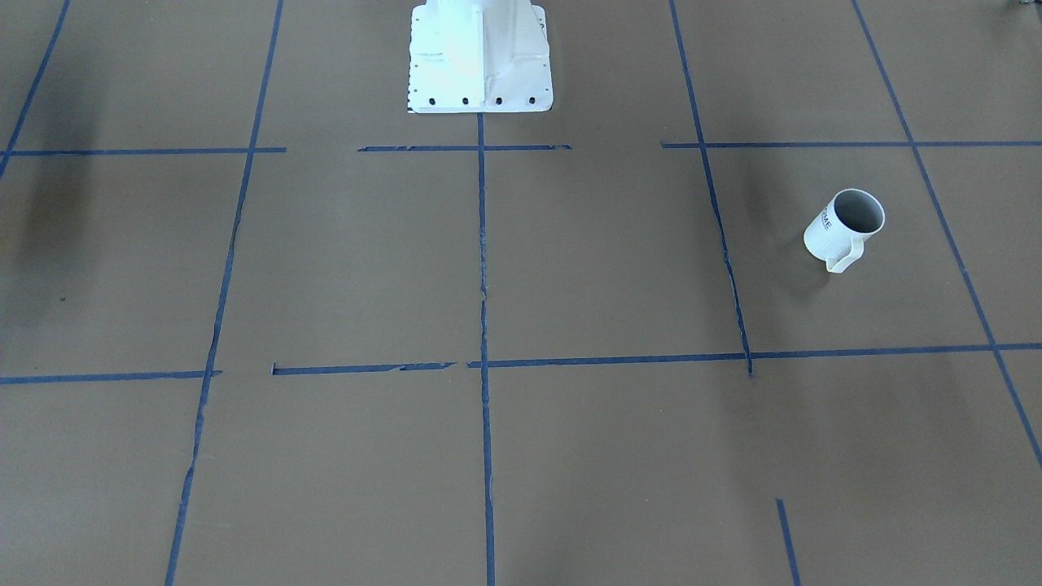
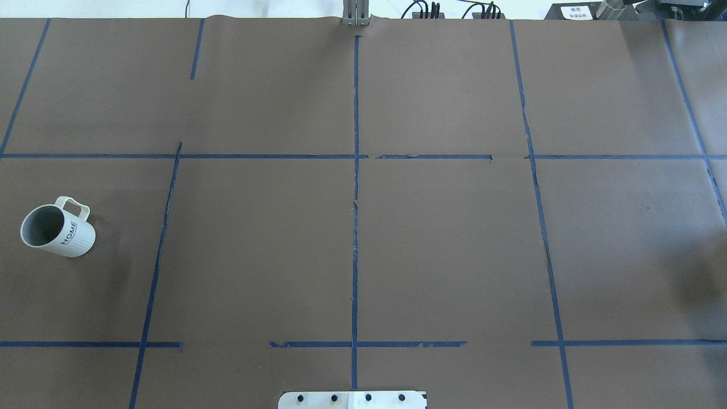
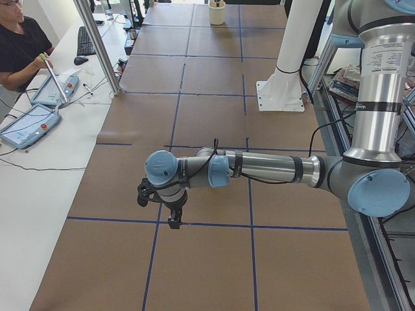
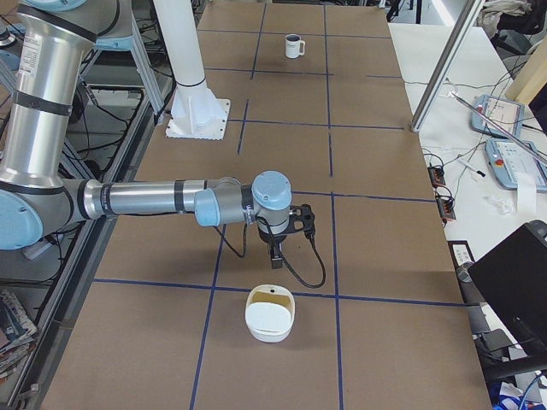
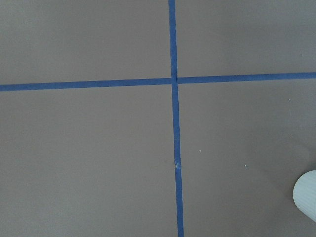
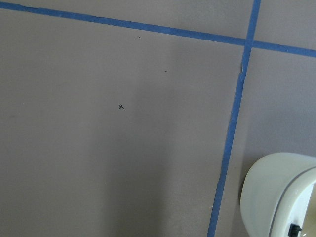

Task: Left arm hands cup to right arm to dump lemon

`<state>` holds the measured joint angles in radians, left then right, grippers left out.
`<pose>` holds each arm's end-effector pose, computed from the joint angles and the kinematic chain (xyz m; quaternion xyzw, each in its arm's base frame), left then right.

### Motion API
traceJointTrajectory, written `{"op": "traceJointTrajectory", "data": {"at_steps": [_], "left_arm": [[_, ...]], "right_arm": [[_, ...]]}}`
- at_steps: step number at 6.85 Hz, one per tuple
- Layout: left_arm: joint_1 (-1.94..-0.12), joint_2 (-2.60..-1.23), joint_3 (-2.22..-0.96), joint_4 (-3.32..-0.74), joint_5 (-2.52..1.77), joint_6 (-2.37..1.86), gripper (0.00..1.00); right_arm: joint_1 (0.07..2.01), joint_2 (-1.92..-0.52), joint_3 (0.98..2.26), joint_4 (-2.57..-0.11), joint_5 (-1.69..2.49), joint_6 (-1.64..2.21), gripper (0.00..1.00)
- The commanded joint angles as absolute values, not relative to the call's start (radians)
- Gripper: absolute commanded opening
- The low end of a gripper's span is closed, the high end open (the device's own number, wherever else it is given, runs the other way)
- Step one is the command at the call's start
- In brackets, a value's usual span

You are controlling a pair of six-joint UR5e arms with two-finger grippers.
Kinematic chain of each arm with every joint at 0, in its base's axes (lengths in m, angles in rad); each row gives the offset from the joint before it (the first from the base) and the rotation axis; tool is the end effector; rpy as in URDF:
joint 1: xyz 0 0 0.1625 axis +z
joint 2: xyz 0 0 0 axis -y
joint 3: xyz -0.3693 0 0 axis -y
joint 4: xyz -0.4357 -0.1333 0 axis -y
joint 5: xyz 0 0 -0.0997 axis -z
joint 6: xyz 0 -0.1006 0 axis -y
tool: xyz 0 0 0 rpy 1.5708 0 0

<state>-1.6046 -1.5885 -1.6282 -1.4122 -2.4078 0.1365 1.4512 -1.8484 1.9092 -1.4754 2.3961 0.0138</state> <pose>-0.0766 -0.5325 0.5745 -0.0035 0.4078 0.0299 0.9126 0.0061 -0.4467 0.5431 0.0447 -0.4037 -0.0795 0.9103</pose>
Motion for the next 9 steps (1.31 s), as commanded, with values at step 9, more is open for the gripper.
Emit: {"op": "traceJointTrajectory", "data": {"at_steps": [9], "left_arm": [[-1.594,-1.575,-1.638,-1.448,-2.416,0.143,1.00]], "right_arm": [[1.450,-1.848,1.908,-1.474,2.407,0.009,1.00]]}}
